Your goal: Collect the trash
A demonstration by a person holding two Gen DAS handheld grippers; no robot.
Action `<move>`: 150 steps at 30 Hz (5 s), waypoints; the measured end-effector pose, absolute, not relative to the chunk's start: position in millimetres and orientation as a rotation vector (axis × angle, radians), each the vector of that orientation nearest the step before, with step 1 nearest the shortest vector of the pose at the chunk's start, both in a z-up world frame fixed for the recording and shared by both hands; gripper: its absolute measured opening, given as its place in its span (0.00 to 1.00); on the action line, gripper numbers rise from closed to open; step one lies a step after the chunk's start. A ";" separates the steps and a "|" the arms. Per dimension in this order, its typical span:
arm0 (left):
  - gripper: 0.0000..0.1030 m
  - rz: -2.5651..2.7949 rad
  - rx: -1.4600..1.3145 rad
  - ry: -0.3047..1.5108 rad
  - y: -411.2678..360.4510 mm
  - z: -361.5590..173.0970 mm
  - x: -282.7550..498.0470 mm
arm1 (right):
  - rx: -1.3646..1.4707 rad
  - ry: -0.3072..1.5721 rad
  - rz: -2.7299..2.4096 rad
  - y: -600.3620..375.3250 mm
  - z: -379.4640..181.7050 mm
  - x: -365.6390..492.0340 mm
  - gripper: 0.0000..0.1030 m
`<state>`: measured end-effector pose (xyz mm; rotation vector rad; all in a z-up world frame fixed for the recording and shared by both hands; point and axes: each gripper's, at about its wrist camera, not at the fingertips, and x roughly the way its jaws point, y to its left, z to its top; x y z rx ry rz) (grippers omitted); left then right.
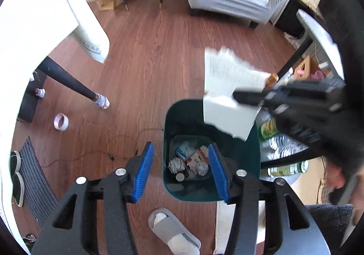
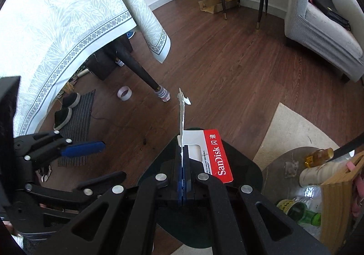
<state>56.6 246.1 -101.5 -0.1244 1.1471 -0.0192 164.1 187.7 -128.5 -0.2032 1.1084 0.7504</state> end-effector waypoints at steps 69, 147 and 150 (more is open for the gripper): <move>0.71 0.129 -0.119 0.579 221.2 64.4 -14.6 | -0.187 0.749 0.681 94.9 -2.3 100.6 0.31; 0.96 0.097 -0.081 0.578 135.2 22.1 -94.0 | -0.036 0.604 0.378 -165.2 -4.3 -61.4 0.96; 0.96 0.096 -0.080 0.578 134.4 21.3 -94.8 | -0.036 0.606 0.378 -165.1 -4.4 -61.4 0.96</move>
